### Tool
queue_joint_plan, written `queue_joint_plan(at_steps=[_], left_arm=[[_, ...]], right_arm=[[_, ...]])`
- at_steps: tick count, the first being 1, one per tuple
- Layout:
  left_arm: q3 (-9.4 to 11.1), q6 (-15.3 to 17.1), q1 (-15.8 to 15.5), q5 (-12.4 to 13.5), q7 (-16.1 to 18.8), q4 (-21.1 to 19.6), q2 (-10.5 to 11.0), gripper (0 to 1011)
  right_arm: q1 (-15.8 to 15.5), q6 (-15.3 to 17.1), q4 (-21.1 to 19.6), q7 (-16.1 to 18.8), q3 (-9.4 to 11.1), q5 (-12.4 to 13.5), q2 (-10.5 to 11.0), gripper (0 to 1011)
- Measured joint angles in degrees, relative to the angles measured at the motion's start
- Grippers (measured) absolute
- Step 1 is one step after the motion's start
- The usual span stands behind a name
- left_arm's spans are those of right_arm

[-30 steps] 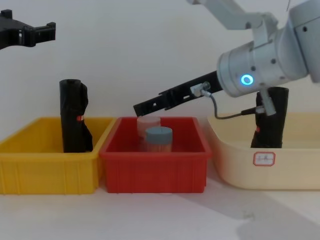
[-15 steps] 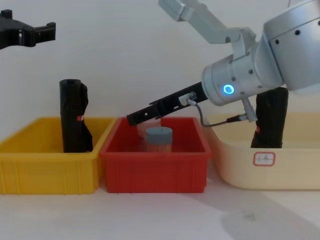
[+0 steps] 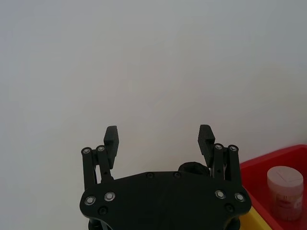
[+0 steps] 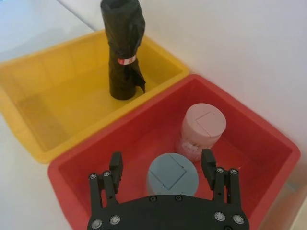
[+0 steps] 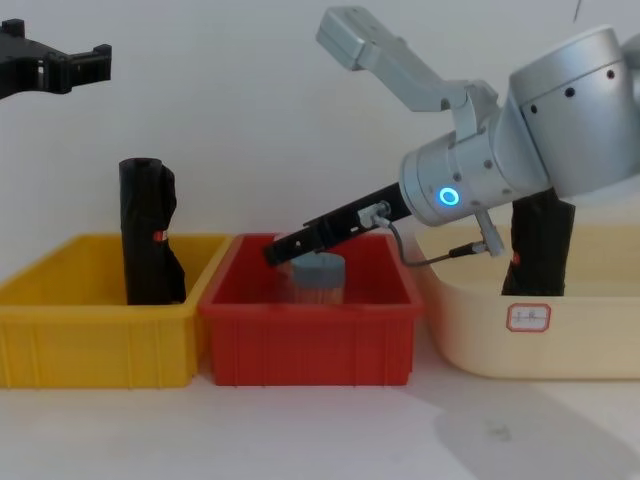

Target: Pick up the garbage bag with the one hand and transfer it to the other hand.

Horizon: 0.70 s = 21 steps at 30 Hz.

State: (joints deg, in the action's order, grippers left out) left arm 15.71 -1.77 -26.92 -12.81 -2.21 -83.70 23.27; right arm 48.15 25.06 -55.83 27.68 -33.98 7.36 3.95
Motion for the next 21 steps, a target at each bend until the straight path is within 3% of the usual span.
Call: queue_joint_plan(at_steps=[9, 21], left_arm=[[0.0, 0.0, 0.0, 0.0, 0.0, 0.0, 0.0, 1000], [0.0, 0.0, 0.0, 0.0, 0.0, 0.0, 0.0, 1000]], right_arm=[[1.5, -1.7, 4.5, 0.0, -0.2, -0.8, -0.8, 1001], [2.3, -1.6, 7.5, 1.8, -0.2, -1.0, -1.3, 1002]])
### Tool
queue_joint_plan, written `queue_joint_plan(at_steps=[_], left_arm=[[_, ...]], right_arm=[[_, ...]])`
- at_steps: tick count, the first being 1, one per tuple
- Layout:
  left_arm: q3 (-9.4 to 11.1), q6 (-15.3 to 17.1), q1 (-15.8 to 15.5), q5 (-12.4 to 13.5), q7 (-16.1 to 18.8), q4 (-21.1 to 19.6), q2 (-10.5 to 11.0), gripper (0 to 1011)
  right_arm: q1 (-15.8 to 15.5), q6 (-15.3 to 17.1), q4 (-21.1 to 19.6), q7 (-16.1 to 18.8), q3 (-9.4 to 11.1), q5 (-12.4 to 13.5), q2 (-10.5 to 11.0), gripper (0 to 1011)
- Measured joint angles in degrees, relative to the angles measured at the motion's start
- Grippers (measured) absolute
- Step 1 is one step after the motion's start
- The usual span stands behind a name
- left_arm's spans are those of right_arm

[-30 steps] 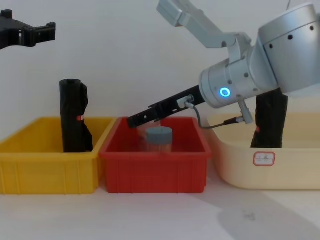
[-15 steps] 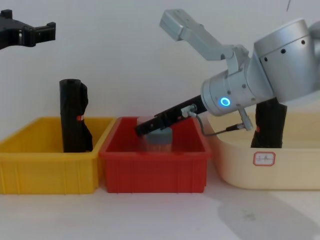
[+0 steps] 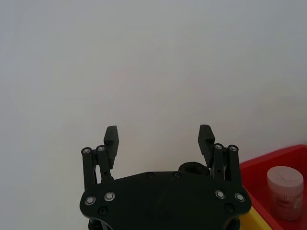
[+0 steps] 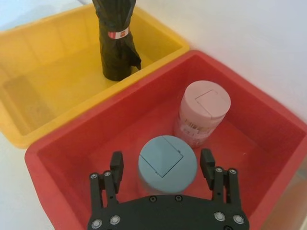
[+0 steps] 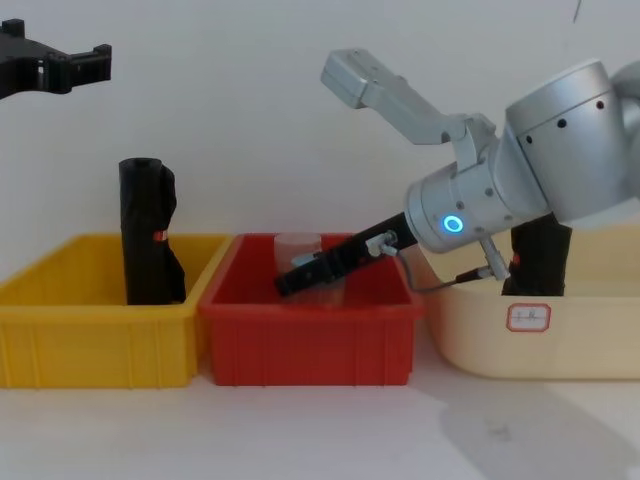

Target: Pick up the garbage bag with the one hand and transfer it to the other hand.

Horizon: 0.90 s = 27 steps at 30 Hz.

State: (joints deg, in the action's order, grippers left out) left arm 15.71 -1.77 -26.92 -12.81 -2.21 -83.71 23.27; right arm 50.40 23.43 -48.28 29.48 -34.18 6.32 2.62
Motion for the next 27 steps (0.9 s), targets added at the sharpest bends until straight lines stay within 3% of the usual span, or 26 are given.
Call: queue_joint_plan(at_steps=[14, 27], left_arm=[[0.0, 0.0, 0.0, 0.0, 0.0, 0.0, 0.0, 1000], [0.0, 0.0, 0.0, 0.0, 0.0, 0.0, 0.0, 1001]], right_arm=[[-0.2, 0.1, 0.7, 1.0, 1.7, 2.2, -0.4, 664], [-0.9, 2.0, -3.9, 1.5, 5.4, 6.2, 0.4, 664]])
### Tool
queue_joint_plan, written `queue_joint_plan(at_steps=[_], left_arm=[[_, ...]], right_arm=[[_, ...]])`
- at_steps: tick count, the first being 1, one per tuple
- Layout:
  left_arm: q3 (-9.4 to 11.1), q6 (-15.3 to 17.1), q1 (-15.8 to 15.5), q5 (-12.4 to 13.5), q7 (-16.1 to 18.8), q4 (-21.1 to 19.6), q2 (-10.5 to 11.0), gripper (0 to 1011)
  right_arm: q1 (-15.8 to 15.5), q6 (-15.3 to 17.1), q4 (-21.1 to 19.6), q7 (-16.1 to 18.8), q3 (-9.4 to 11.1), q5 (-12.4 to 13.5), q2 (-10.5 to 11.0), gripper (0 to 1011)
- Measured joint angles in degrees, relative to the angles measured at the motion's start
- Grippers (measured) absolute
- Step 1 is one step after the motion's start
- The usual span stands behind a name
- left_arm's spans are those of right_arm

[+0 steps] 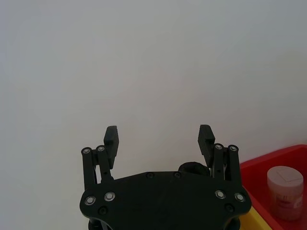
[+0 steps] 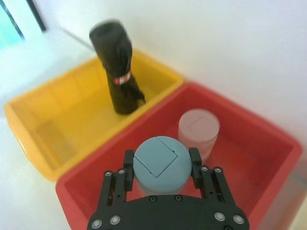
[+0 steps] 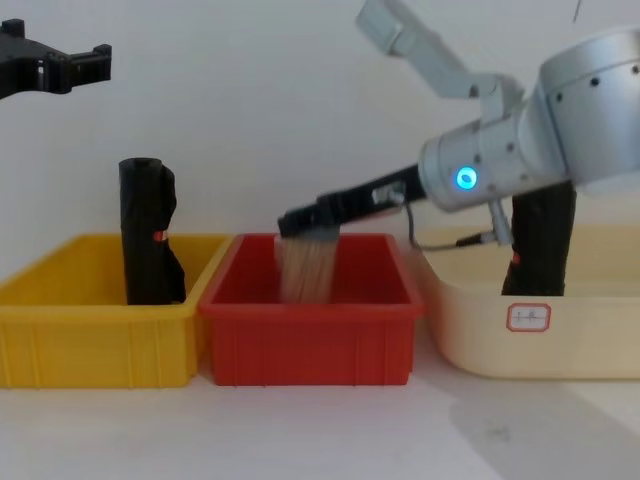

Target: Pick up the garbage bag with the one hand and transfer it to the other hand.

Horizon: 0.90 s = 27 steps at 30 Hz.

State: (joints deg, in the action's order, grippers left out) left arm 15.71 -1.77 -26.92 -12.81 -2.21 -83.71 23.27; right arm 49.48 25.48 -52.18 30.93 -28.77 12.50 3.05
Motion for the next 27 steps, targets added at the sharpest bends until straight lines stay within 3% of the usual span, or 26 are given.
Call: queue_joint_plan(at_steps=[15, 27], left_arm=[[0.0, 0.0, 0.0, 0.0, 0.0, 0.0, 0.0, 1000], [0.0, 0.0, 0.0, 0.0, 0.0, 0.0, 0.0, 1000]], right_arm=[[1.3, -0.9, -6.7, -2.5, 6.3, 3.2, 3.2, 664], [4.5, -4.9, -5.0, -6.9, 9.3, 2.6, 5.2, 663]])
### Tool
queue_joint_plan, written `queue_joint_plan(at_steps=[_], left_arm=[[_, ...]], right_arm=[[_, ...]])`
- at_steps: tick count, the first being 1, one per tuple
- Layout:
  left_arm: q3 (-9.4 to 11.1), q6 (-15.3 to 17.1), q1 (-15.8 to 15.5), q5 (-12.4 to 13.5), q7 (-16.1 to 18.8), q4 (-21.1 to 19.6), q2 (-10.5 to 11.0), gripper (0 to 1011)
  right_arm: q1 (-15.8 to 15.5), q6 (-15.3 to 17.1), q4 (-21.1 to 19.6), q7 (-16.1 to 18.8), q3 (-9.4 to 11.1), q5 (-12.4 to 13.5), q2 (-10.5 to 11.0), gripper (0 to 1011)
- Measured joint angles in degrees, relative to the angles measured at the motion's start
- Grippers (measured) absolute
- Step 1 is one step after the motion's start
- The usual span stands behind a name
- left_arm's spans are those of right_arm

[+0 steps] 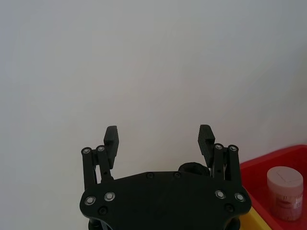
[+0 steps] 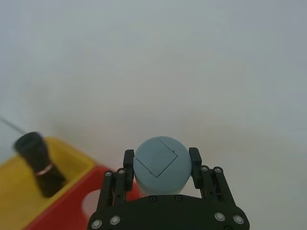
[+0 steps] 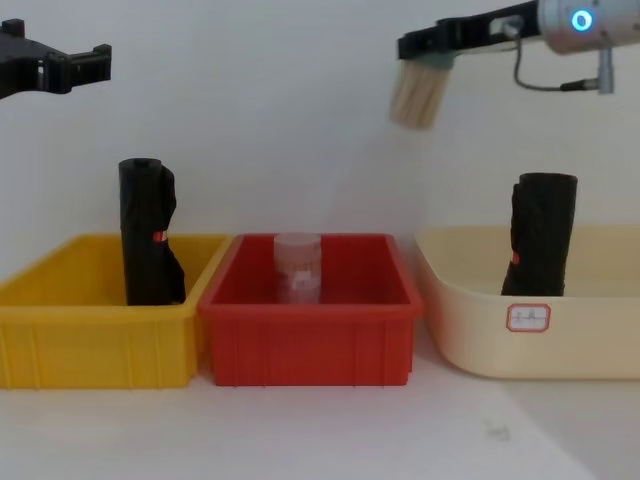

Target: Pick up the garbage bag with the one hand and transfer it to the other hand.

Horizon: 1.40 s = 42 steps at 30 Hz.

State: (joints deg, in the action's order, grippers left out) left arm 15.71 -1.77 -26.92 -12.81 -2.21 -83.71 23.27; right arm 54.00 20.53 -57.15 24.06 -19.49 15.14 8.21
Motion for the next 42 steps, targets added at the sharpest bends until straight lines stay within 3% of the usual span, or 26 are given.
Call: queue_joint_plan(at_steps=[9, 19, 27, 36, 42], left_arm=[[0.0, 0.0, 0.0, 0.0, 0.0, 0.0, 0.0, 1000], [0.0, 0.0, 0.0, 0.0, 0.0, 0.0, 0.0, 1001], [0.0, 0.0, 0.0, 0.0, 0.0, 0.0, 0.0, 1000], [0.0, 0.0, 0.0, 0.0, 0.0, 0.0, 0.0, 1000], [0.0, 0.0, 0.0, 0.0, 0.0, 0.0, 0.0, 1000]], right_arm=[[2.0, -1.9, 3.0, -0.3, 0.0, -1.2, 1.3, 663], [3.0, -1.0, 4.8, 5.1, -1.8, -1.4, 3.7, 663], [3.7, -0.6, 7.1, 6.7, -2.4, -1.2, 4.7, 663], [4.3, -2.4, 10.8, 5.8, -1.9, -0.9, 4.8, 914], [3.7, -3.5, 11.0, 4.8, -1.1, -0.4, 4.9, 1001]])
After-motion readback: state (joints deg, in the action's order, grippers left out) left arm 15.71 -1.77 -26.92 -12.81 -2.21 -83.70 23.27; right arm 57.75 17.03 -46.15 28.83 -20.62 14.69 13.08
